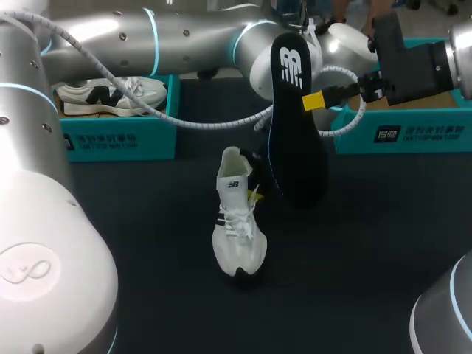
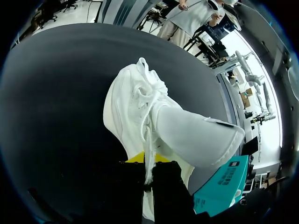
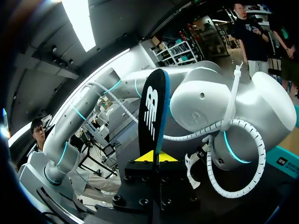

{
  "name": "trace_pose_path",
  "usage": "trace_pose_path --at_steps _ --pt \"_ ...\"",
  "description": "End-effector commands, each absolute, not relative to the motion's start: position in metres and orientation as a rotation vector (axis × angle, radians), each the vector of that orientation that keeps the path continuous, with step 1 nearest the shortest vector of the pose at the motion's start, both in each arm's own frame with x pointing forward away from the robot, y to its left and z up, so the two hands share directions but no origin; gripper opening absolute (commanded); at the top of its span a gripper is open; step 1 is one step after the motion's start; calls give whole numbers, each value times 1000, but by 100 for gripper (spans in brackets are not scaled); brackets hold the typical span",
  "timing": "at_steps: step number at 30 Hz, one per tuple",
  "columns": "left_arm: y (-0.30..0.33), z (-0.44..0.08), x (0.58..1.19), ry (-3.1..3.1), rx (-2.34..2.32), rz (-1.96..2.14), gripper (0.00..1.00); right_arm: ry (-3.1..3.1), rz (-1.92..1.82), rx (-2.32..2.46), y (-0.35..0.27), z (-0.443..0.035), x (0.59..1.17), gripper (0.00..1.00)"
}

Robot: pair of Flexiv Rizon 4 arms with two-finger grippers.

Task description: Take the shoe out of the shoebox, open the shoe tongue, remove and reinsert the insole, then place the shoe into the shoebox

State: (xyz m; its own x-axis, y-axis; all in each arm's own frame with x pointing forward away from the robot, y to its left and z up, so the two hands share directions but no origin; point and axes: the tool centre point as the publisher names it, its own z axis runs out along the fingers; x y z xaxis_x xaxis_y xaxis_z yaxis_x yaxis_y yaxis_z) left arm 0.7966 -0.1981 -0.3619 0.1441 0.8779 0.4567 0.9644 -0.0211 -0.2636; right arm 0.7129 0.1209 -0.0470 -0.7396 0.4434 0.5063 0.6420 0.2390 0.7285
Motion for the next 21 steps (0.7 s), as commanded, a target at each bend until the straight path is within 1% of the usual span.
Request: trace_pose_path --at_steps 1,2,5,7,8,16,21 --pt "-201 -366 797 -1747 -1917 -214 25 -2313 -1506 -1029 123 -48 715 0" --pt "-202 -367 797 -1747 -1915 -211 39 -2313 -1506 -1029 123 -48 715 0" --pt "-202 -364 797 -1759 -1917 -175 59 -2313 -1506 -1029 123 -48 715 0" --pt "-202 -361 797 -1771 -1920 -162 88 -2313 -1506 -1029 123 -48 715 0" --pt "-202 -360 797 -1779 -1918 -155 100 -2313 -1506 -1029 123 -48 715 0" --pt "-207 -351 813 -1871 -1859 1 100 -2313 -1506 -1029 123 -48 715 0" --pt "-204 -337 828 -1936 -1839 134 100 -2313 -1506 -1029 123 -48 715 0"
